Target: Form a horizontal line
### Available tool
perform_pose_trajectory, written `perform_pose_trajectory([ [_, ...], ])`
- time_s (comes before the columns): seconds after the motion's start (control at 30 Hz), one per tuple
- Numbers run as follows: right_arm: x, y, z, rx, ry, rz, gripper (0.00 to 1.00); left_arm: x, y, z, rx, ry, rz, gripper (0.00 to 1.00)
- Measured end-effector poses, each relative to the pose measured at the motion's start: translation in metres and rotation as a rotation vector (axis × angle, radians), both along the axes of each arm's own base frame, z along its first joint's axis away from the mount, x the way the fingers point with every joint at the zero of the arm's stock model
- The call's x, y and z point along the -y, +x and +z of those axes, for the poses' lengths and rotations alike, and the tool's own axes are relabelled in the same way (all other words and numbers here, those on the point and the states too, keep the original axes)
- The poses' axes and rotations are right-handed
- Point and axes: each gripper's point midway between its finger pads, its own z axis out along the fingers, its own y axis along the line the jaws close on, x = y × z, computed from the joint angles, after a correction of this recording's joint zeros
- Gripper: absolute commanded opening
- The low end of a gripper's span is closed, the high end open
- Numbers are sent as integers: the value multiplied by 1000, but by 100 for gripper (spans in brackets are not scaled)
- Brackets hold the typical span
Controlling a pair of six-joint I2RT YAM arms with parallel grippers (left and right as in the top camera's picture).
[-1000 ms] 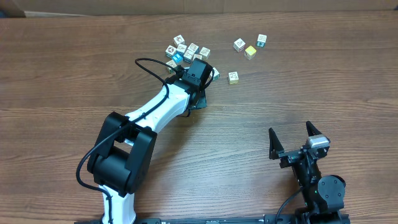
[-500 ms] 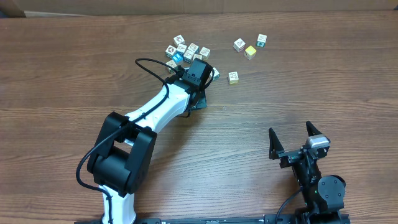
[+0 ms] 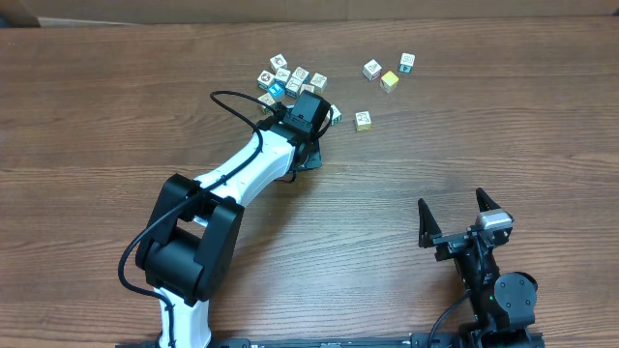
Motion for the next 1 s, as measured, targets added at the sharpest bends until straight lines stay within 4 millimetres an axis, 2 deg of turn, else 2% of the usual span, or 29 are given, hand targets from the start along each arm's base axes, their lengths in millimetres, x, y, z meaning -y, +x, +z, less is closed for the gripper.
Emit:
perform_pose_trajectory([
  [1.0, 0, 0, 0, 0, 0, 0, 100, 4, -5, 0, -30, -24, -11, 29],
])
